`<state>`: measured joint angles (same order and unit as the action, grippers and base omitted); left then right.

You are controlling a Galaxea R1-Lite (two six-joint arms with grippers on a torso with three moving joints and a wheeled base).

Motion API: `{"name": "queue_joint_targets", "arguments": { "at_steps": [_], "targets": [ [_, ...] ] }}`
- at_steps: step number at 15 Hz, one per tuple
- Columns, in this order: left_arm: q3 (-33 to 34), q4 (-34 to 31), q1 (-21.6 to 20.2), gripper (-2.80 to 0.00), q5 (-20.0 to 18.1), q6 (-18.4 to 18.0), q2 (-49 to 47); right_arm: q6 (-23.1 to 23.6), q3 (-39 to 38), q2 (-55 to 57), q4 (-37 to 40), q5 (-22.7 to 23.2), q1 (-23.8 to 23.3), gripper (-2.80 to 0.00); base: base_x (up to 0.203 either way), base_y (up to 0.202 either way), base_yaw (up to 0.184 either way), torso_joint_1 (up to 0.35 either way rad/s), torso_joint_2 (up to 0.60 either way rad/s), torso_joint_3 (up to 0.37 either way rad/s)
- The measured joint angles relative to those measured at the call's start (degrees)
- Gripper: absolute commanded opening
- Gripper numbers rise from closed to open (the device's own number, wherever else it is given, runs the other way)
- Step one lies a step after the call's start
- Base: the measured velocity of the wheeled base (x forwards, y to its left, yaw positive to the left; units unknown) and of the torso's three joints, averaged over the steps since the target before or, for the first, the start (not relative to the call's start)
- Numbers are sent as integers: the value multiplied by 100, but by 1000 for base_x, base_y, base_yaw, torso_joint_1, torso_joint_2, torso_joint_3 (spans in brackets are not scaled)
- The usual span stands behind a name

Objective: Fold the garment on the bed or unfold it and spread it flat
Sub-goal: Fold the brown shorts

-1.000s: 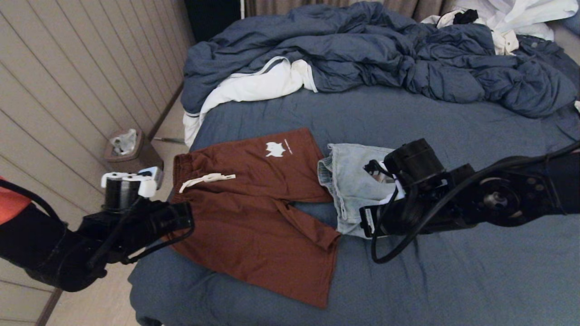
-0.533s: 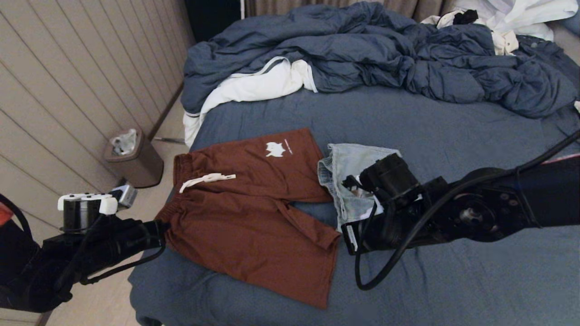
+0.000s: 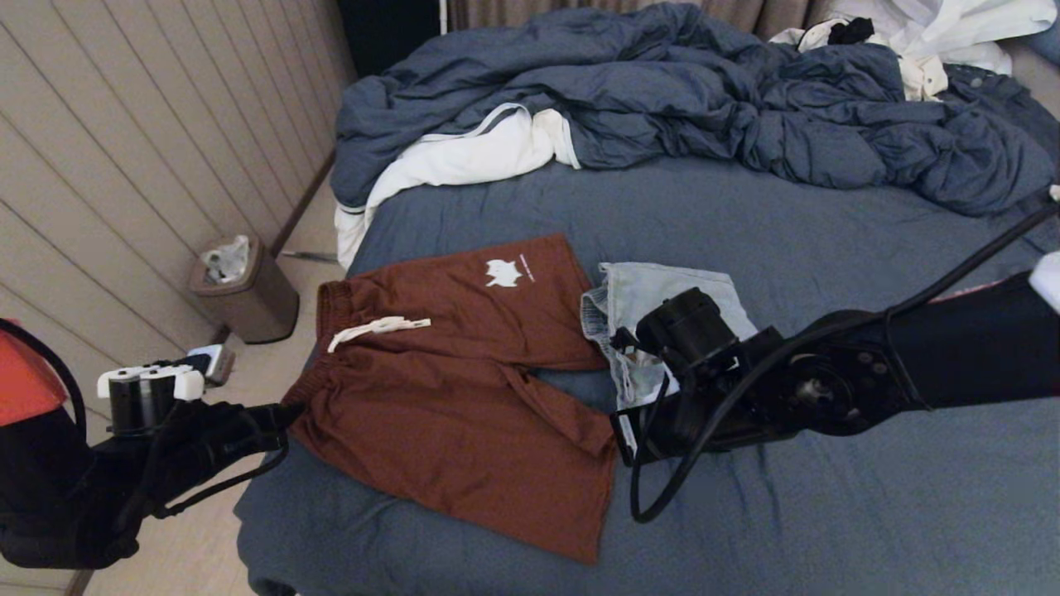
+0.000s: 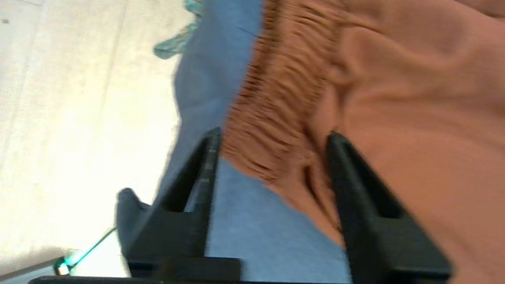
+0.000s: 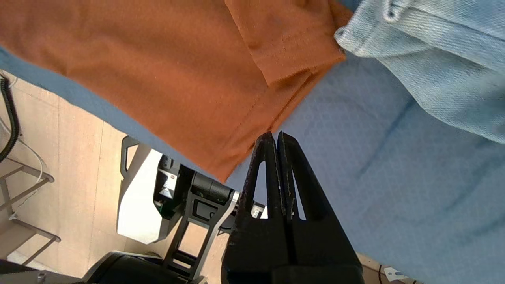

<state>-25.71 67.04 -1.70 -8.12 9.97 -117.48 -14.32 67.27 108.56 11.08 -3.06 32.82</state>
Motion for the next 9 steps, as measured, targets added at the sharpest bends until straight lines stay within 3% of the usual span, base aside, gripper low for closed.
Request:
{"name": "queue_joint_targets", "arguments": {
  "at_steps": [4,9],
  "targets": [
    [-205,6,-227,0,8,-110,-254,12,113,168,-1,0,1,-280,0,0,0,0,0,0],
    [-361,32,-203,0,-3,-107,-664,33,244,340,-15,0,12,-280,0,0,0,0,0,0]
  ]
}}
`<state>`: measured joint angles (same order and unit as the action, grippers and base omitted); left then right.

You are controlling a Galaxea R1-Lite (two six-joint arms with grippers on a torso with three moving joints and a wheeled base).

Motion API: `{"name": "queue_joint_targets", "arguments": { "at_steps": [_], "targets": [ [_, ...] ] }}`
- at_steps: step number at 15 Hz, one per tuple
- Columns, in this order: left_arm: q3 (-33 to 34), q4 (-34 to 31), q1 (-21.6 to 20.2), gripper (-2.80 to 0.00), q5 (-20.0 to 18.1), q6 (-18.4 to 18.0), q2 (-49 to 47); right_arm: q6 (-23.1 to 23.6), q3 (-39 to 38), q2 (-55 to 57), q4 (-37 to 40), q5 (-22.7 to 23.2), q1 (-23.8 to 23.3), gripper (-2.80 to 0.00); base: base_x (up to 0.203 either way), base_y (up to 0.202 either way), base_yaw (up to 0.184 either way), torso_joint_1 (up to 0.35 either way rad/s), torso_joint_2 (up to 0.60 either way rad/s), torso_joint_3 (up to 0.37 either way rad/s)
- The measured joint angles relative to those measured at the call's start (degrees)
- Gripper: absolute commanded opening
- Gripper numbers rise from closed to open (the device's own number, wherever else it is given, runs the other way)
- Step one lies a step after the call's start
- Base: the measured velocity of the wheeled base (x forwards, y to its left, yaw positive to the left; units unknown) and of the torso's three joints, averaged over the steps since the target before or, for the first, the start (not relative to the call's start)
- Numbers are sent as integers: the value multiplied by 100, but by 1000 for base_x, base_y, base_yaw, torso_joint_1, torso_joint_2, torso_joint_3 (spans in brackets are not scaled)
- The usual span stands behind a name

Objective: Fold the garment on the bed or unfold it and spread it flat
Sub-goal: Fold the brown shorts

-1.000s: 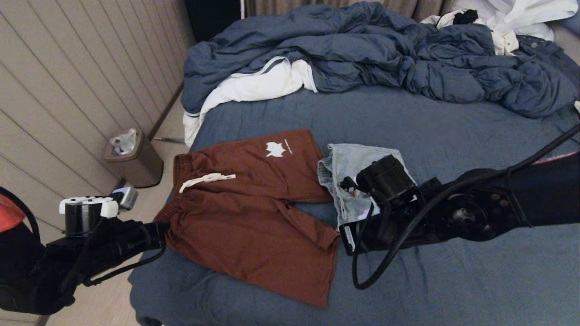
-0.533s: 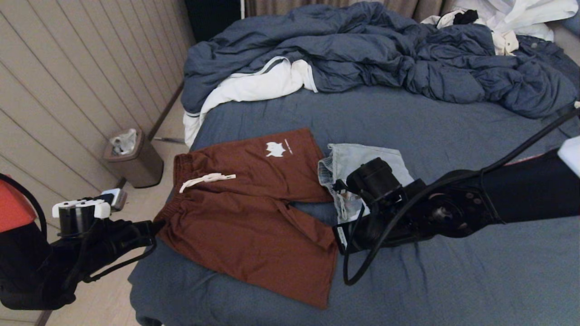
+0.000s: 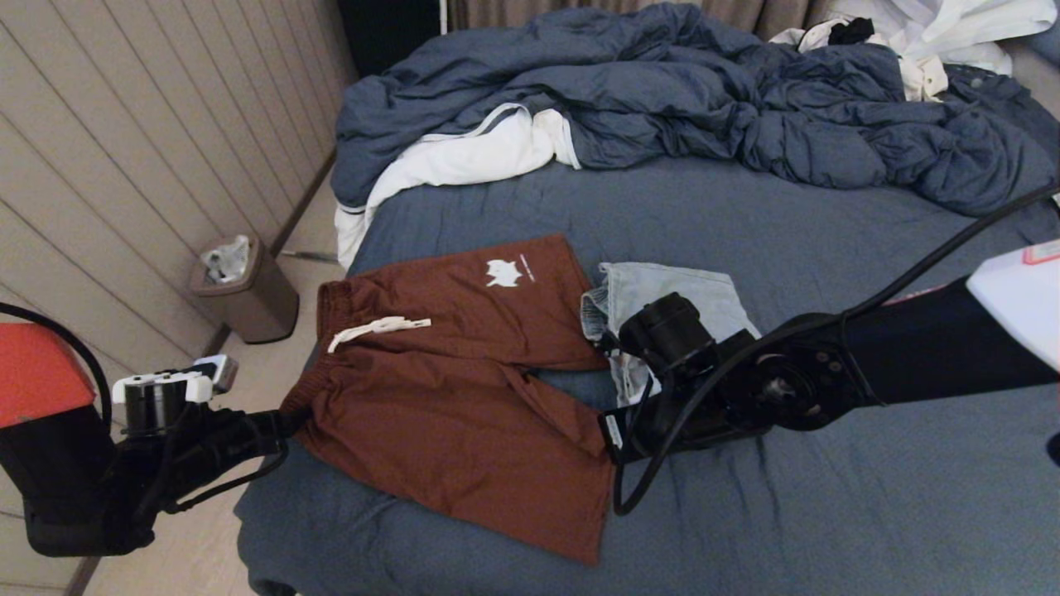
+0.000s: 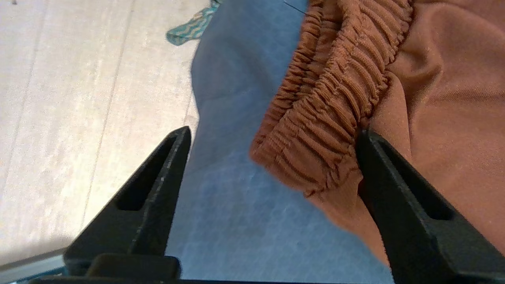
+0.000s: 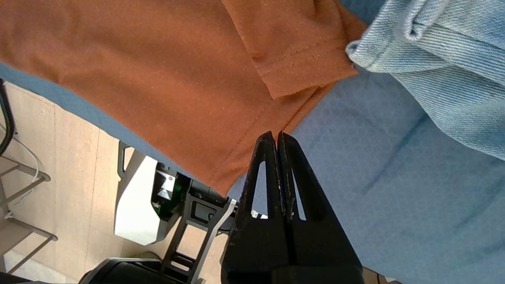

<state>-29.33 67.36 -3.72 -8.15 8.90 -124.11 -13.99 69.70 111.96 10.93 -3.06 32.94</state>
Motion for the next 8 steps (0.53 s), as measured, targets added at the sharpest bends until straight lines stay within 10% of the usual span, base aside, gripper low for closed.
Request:
{"name": "queue_joint_targets", "arguments": {
  "at_steps": [6,7,8],
  "targets": [
    [-222,167,226,0,-103,81,-456,2,53,17,-27,0,-39,-280,0,0,0,0,0,0],
    [-252,187,241,-280,-103,126,-509,2,61,3,-28,0,-39,-280,0,0,0,0,0,0],
    [-267,210,265,-280,-106,237,-535,2,66,-11,-35,0,-37,-280,0,0,0,0,0,0]
  ]
}}
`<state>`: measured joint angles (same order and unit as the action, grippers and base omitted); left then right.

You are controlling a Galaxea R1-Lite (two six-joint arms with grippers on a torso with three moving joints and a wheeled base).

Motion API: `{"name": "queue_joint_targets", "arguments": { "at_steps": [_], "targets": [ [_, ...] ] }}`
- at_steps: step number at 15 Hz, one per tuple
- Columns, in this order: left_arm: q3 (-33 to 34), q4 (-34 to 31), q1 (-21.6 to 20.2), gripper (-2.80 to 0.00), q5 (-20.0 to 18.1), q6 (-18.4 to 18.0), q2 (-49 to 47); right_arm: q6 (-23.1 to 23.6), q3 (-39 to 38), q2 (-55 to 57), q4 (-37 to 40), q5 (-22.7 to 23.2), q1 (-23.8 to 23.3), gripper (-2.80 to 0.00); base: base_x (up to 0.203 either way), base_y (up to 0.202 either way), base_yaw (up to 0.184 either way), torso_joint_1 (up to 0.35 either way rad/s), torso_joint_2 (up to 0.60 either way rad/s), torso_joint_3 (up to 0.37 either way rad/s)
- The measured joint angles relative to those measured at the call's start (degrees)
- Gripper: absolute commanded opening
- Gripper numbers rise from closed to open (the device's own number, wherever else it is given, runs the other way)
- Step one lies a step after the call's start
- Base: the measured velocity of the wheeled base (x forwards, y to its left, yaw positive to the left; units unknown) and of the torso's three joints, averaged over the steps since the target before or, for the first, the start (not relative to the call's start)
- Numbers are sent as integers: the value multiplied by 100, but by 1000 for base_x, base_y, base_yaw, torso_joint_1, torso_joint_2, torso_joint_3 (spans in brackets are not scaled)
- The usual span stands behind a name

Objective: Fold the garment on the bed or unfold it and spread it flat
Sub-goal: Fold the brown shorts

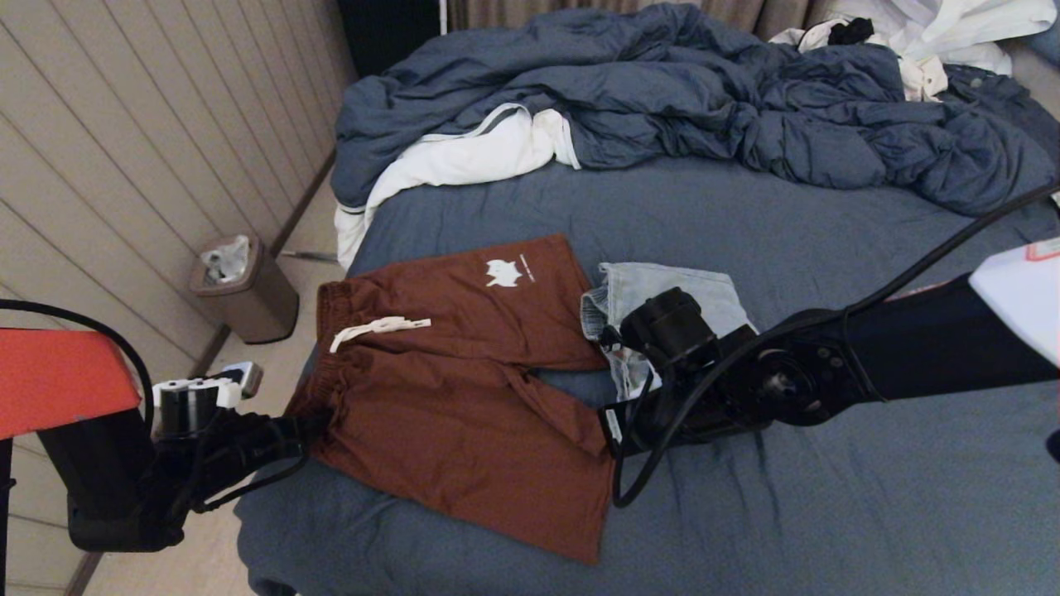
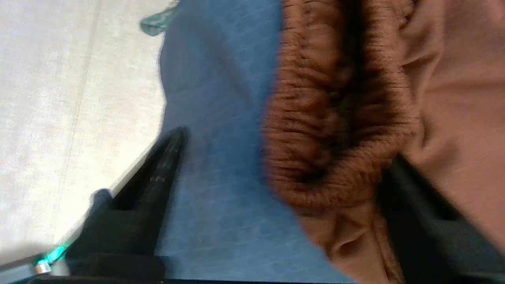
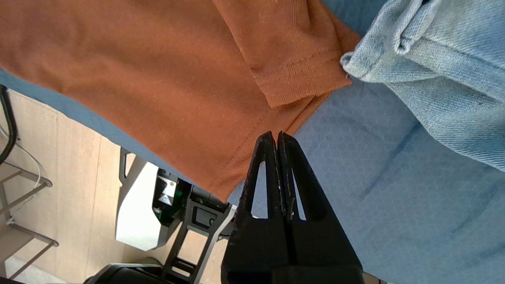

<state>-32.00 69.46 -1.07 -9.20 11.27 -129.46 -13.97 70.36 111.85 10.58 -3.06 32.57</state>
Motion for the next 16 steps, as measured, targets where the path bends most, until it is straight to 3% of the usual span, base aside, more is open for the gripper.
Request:
{"name": "queue_joint_targets", "arguments": {
  "at_steps": [4,16],
  "targets": [
    [-71,196,50,-280,11,353,63,0,-9,-20,-9,8,0,-280,0,0,0,0,0,0],
    [62,453,50,-280,100,366,286,-71,-358,118,17,23,183,-280,0,0,0,0,0,0]
  ]
}}
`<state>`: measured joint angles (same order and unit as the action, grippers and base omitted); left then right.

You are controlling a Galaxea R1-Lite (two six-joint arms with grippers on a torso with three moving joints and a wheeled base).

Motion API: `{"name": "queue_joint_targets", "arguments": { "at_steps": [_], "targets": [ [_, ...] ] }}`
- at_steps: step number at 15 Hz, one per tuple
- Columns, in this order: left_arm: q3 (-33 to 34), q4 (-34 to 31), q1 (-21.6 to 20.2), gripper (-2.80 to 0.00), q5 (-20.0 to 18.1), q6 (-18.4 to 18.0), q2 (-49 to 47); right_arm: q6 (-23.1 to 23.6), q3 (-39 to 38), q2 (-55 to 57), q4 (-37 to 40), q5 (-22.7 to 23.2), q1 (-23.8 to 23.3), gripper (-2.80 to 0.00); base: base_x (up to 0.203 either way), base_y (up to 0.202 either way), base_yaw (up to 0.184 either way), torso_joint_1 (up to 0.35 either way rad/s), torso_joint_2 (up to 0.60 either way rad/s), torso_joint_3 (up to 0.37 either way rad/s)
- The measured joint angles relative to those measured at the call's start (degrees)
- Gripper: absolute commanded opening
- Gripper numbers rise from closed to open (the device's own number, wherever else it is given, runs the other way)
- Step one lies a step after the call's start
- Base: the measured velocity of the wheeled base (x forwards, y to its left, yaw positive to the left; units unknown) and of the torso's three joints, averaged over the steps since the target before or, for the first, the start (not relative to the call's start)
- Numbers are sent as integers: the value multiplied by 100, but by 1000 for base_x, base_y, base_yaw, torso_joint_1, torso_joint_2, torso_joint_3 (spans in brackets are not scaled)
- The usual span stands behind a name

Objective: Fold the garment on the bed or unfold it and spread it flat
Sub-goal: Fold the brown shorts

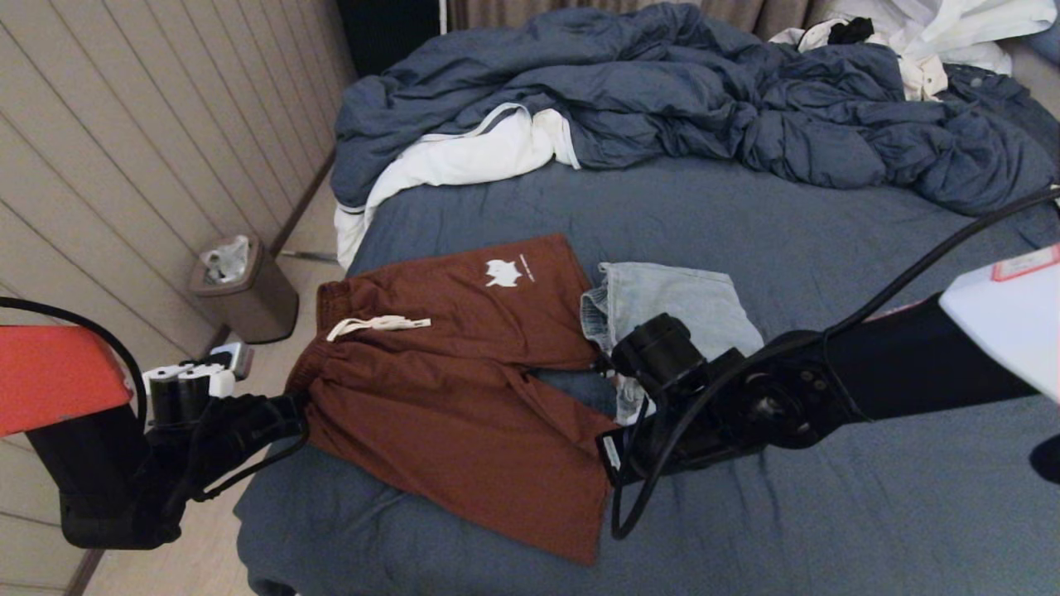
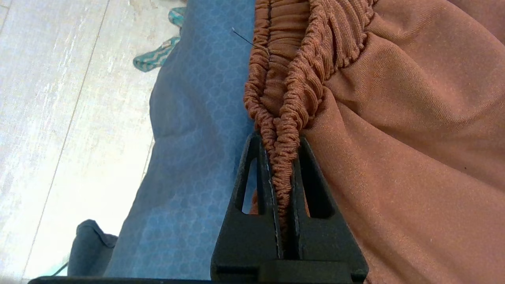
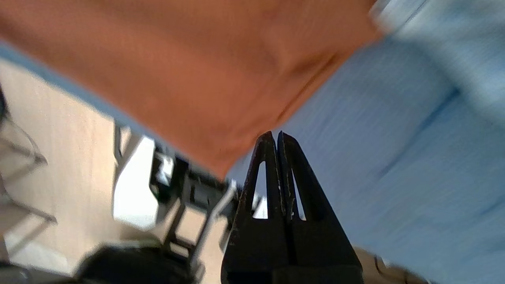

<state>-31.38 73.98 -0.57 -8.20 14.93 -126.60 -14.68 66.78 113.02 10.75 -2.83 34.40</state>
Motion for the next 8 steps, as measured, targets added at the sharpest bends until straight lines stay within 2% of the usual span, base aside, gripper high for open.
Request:
{"name": "queue_joint_targets", "arguments": {
  "at_steps": [1,8],
  "targets": [
    [23,41,2,-280,8,-8,-5,-18,-124,36,-6,-4,74,0,0,0,0,0,0,0],
    [167,165,75,-280,20,-17,-55,-110,-689,256,-210,-50,611,0,0,0,0,0,0,0]
  ]
}}
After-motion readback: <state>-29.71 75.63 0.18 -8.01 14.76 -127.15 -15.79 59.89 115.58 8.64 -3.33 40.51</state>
